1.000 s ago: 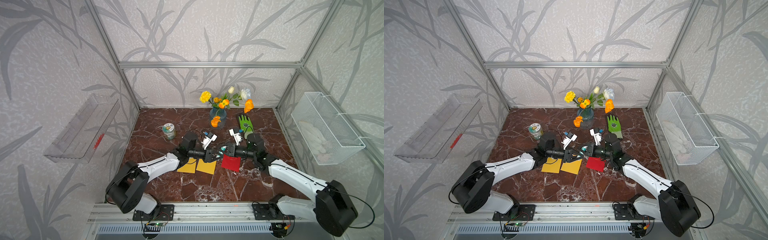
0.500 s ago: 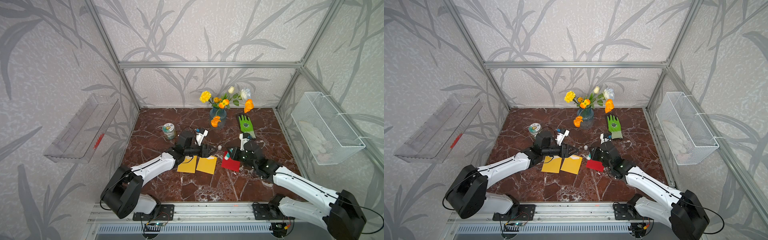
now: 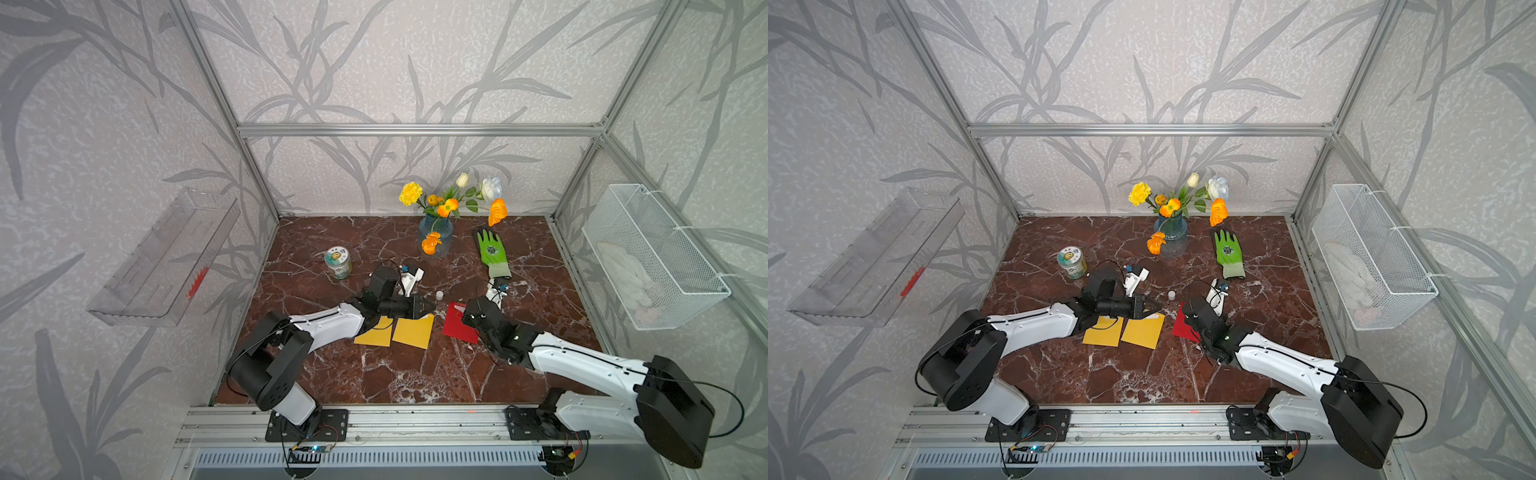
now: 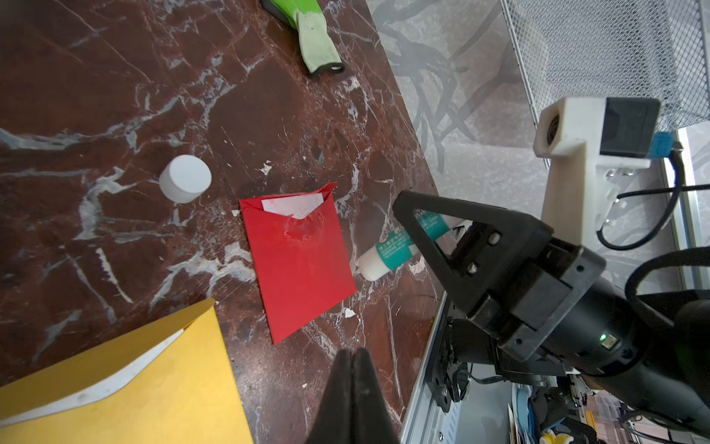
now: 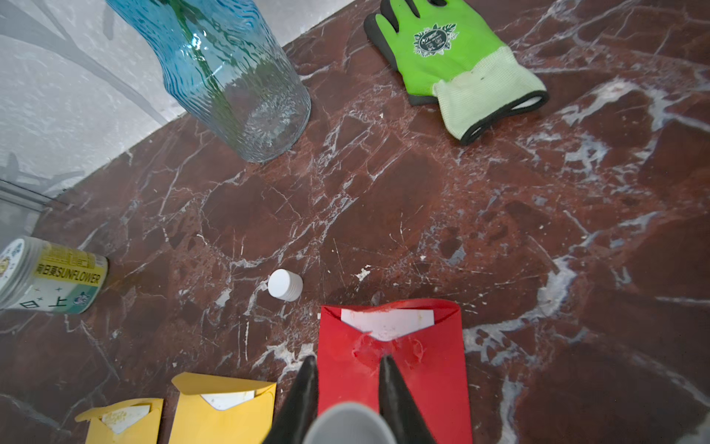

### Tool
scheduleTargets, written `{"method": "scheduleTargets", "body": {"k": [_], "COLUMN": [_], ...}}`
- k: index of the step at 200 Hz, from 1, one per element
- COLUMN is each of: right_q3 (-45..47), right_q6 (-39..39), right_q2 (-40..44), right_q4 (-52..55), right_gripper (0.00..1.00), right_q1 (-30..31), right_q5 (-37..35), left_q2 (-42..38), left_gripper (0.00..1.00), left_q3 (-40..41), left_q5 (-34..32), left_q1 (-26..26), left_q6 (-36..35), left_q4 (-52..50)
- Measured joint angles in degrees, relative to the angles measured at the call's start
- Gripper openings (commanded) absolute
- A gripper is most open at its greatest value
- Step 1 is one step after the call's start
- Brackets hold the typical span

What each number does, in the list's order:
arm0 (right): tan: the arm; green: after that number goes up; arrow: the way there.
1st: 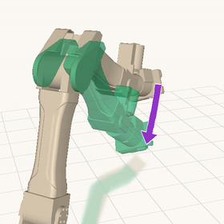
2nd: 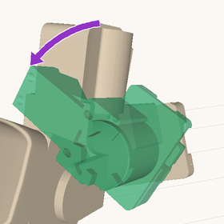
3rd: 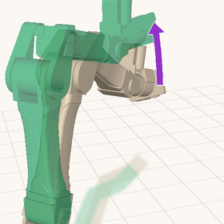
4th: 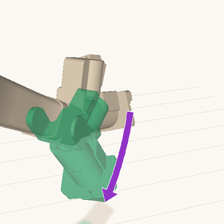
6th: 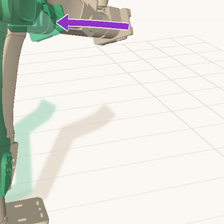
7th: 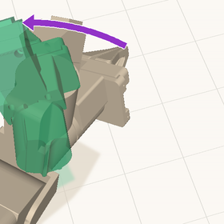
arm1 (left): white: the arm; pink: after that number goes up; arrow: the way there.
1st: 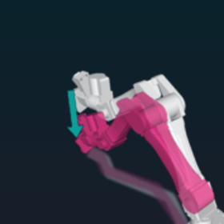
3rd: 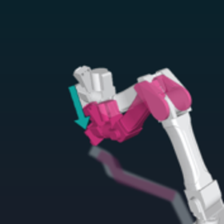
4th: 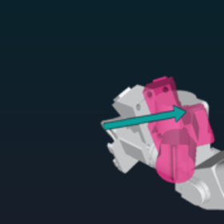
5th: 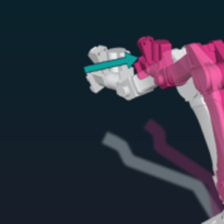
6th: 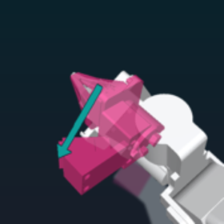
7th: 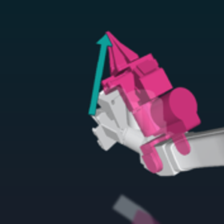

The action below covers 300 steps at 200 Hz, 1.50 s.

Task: Seal the envelope with a glue stick
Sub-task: Apply the envelope at the center of the board.

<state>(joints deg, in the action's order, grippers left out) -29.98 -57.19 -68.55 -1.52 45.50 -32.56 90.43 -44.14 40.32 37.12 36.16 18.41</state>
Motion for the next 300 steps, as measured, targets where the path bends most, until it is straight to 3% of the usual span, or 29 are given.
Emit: {"method": "scheduleTargets", "body": {"k": [53,177,300], "right_q3": [10.25,3.48,3.43], "right_q6": [-1.38,11.21,12.31], "right_q2": [-0.04,-12.31,-18.82], "right_q4": [-12.76,-21.22,-26.25], "right_gripper": [0.00,0.00,0.00], "right_q1": [0.04,0.02,-3.37], "right_q5": [-0.17,-3.63,-1.27], "left_q2": [5.42,20.04,25.31], "left_gripper": [0.00,0.00,0.00], "left_q3": [-5.05,-16.37,-23.54], "left_q5": [-3.08,-10.21,-14.82], "left_q1": [5.18,7.98,10.14], "left_q6": [-1.75,-4.04,-6.97], "left_q4": [-2.12,-10.05,-18.80]}}
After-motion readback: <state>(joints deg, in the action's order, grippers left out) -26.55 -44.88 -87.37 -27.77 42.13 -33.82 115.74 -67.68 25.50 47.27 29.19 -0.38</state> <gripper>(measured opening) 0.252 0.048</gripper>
